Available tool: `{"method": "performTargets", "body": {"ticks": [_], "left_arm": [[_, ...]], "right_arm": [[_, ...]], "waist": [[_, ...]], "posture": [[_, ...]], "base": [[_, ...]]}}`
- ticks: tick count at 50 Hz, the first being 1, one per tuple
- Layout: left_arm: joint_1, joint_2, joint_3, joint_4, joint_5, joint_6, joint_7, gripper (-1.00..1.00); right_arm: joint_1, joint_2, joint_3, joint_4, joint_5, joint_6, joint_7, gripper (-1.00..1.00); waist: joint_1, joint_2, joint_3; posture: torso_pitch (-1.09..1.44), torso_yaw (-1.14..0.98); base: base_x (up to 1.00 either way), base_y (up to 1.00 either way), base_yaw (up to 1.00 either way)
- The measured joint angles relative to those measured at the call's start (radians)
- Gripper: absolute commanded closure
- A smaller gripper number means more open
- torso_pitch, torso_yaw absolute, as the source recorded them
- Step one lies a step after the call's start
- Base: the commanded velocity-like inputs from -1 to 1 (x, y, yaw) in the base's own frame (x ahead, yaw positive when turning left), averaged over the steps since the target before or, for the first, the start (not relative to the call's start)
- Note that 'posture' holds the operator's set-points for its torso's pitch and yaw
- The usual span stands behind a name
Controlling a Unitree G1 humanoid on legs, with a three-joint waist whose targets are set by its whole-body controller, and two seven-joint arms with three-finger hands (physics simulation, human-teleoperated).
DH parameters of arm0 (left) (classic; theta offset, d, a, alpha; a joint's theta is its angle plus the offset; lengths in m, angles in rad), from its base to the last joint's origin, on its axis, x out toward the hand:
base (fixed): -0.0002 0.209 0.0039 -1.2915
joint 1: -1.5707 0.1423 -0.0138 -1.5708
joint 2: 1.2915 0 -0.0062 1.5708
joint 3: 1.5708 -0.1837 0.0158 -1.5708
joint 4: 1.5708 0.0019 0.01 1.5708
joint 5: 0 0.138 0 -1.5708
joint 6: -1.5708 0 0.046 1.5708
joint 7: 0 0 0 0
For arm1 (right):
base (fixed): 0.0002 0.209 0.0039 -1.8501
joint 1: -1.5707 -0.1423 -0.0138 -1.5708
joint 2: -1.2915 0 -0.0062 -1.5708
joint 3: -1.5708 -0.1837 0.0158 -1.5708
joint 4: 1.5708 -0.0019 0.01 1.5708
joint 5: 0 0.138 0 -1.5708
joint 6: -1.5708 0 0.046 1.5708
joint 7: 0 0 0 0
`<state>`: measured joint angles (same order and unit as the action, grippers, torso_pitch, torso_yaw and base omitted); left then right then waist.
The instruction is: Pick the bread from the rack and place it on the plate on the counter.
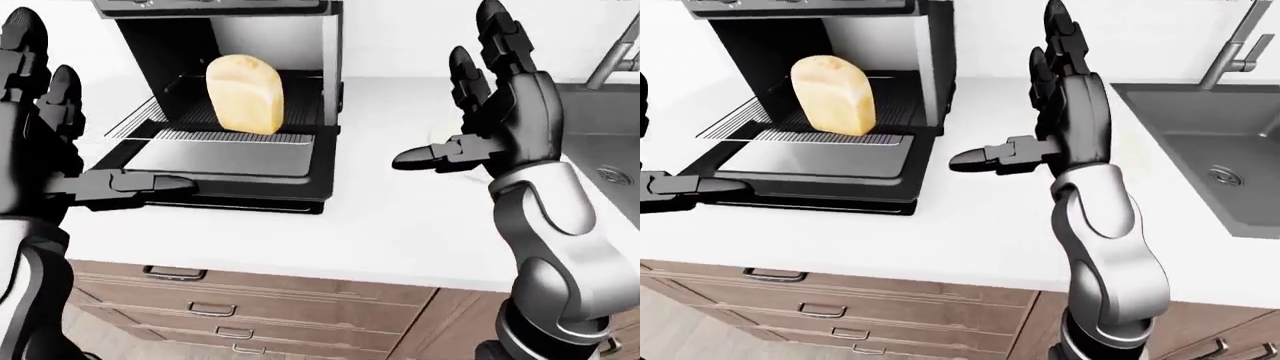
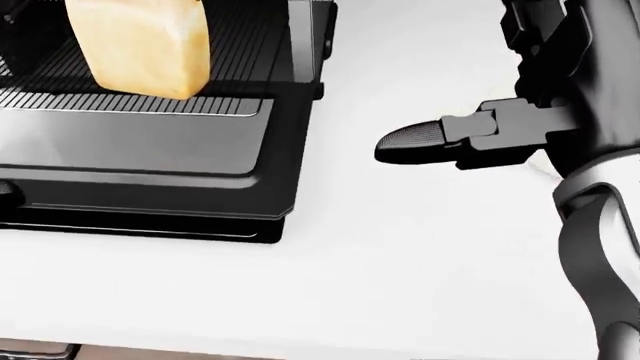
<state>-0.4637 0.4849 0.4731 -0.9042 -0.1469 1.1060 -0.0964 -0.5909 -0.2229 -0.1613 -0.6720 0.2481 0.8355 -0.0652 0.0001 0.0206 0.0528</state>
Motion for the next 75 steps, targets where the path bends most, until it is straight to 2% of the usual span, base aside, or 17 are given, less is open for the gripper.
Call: {"method": "performTargets", "body": {"ticks": [2,3,5,8,10,21,27,36,42,53,58,61,70,75], "left_arm": [[-0.008,0.002,0.0,-0.001,0.006,-0.006,0.005,-1.0],[-0.009,0.002,-0.002,0.003,0.008,-0.008,0.006,-1.0],[-0.005,-0.006,-0.006,0.013,0.009,-0.003,0.006,-1.0],[-0.012,-0.004,-0.011,0.029,0.007,0.015,0.008,-1.0],[-0.016,-0.002,-0.012,0.027,0.006,0.02,0.008,-1.0],[-0.028,0.004,-0.004,0.009,-0.013,0.017,0.012,-1.0],[-0.016,0.0,-0.008,0.019,-0.019,0.011,0.015,-1.0],[-0.015,-0.003,0.02,0.004,-0.036,0.021,0.022,-1.0],[-0.027,0.011,0.059,-0.015,-0.074,0.061,0.031,-1.0],[-0.025,0.034,0.067,-0.001,-0.126,0.067,0.067,-1.0],[-0.012,0.037,0.066,-0.004,-0.137,0.057,0.077,-1.0],[-0.012,0.038,0.066,-0.008,-0.139,0.059,0.085,-1.0],[-0.011,0.046,0.08,-0.025,-0.157,0.074,0.087,-1.0],[-0.026,0.057,0.075,-0.011,-0.164,0.076,0.092,-1.0]], "right_arm": [[-0.008,0.001,0.001,0.001,0.001,0.002,0.001,-1.0],[-0.009,0.007,0.0,0.001,0.003,0.002,-0.001,-1.0],[0.002,0.011,0.003,0.003,0.007,0.007,-0.005,-1.0],[-0.011,0.005,0.0,0.004,0.022,0.035,-0.01,-1.0],[-0.022,-0.001,-0.004,-0.003,0.031,0.044,-0.013,-1.0],[-0.126,-0.032,0.018,-0.043,0.05,0.151,0.007,-1.0],[-0.25,-0.061,0.028,-0.014,0.059,0.246,0.052,-1.0],[-0.42,-0.071,0.071,0.083,0.028,0.324,0.143,-1.0],[-0.473,-0.05,0.077,0.152,0.017,0.36,0.199,-1.0],[-0.525,-0.049,0.133,0.264,-0.053,0.348,0.33,-1.0],[-0.552,-0.083,0.103,0.391,-0.088,0.271,0.436,-1.0],[-0.543,-0.091,0.088,0.387,-0.104,0.266,0.478,-1.0],[-0.566,-0.123,0.056,0.384,-0.09,0.304,0.545,-1.0],[-0.583,-0.129,0.057,0.437,-0.066,0.301,0.572,-1.0]], "waist": [[-0.02,0.031,0.0],[-0.022,0.035,-0.001],[-0.017,0.014,0.011],[-0.014,-0.008,0.01],[-0.008,-0.013,0.007],[0.001,-0.004,-0.001],[-0.002,-0.004,0.003],[-0.005,-0.001,0.009],[-0.003,0.002,0.011],[0.016,0.008,0.016],[0.03,0.006,0.014],[0.038,0.005,0.015],[0.073,0.004,0.013],[0.095,0.002,0.011]], "posture": [[0.0,0.0],[0.0,0.0],[0.0,0.0],[0.0,0.0],[0.0,0.0],[0.0,0.0],[0.0,0.0],[0.0,0.0],[0.0,0.02],[0.0,0.08],[0.0,0.1],[0.0,0.12],[0.0,0.16],[0.0,0.19]], "base": [[0.0,0.0,0.0],[0.0,0.0,0.0],[0.0,0.0,0.0],[0.0,0.0,0.0],[0.0,0.0,0.0],[0.0,0.0,0.0],[0.0,0.0,0.0],[0.0,0.0,0.0],[0.0,0.0,0.0],[0.0,0.0,0.0],[0.0,0.0,0.0],[0.0,0.0,0.0],[0.0,0.0,0.0],[0.0,0.0,0.0]]}}
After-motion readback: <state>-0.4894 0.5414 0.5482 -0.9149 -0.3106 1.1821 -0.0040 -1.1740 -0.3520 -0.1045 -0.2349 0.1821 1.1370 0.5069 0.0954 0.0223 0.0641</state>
